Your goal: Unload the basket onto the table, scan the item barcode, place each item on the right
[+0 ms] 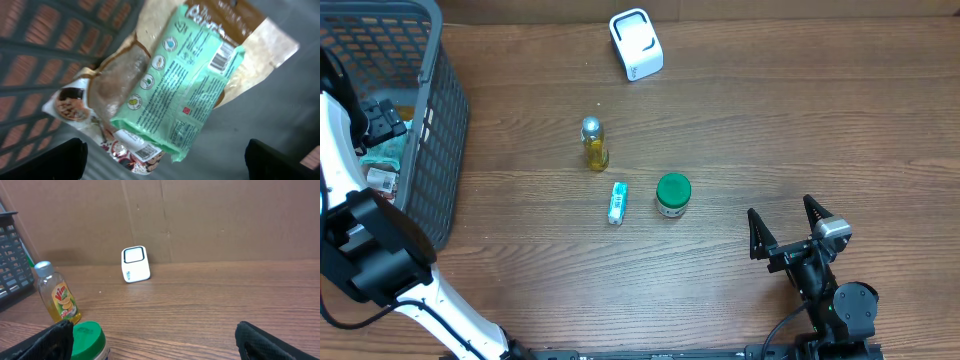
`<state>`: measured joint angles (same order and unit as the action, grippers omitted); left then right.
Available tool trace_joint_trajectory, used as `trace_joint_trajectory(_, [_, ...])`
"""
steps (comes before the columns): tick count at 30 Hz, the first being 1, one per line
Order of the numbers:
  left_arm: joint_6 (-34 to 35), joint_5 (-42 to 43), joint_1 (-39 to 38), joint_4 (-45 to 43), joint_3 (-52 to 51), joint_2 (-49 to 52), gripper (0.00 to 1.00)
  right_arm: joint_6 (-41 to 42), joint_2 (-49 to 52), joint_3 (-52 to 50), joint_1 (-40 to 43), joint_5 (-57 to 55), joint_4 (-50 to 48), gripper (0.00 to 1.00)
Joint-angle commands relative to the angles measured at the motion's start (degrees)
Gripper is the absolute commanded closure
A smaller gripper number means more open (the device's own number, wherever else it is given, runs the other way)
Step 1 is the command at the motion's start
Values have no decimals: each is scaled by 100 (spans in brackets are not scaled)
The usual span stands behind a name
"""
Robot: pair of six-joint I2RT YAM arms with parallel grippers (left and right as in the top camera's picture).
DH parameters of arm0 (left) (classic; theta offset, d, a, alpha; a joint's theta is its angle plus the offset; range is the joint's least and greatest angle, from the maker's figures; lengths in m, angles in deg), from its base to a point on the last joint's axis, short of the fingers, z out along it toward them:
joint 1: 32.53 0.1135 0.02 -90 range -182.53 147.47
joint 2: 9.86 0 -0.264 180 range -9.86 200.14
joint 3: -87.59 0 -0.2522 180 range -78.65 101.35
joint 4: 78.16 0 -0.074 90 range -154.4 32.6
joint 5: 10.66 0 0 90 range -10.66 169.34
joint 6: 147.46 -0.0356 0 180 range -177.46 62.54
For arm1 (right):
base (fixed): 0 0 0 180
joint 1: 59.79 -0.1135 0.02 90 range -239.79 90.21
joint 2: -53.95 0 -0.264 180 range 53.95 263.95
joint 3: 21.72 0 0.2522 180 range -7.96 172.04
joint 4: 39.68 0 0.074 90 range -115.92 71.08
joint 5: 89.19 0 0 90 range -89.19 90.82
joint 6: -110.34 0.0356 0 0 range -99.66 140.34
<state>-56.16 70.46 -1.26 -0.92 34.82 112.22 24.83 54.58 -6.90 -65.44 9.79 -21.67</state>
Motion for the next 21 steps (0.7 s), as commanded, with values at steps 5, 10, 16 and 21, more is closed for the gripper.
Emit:
trace_joint_trajectory(5, [-87,599,319,46,101,326,10,-4,-46,-61,26,-33,-28,0])
trace_joint_trajectory(10, [-70,599,398,94,101,328,11,-4,-46,-61,26,-31,-26,0])
trace_joint_trajectory(16, [61,597,433,9,-50,328,12,-4,-46,-61,26,-33,-26,0])
trace_joint_trajectory(21, [212,597,435,-203,-221,328,21,-4,-46,-61,26,-33,-28,0])
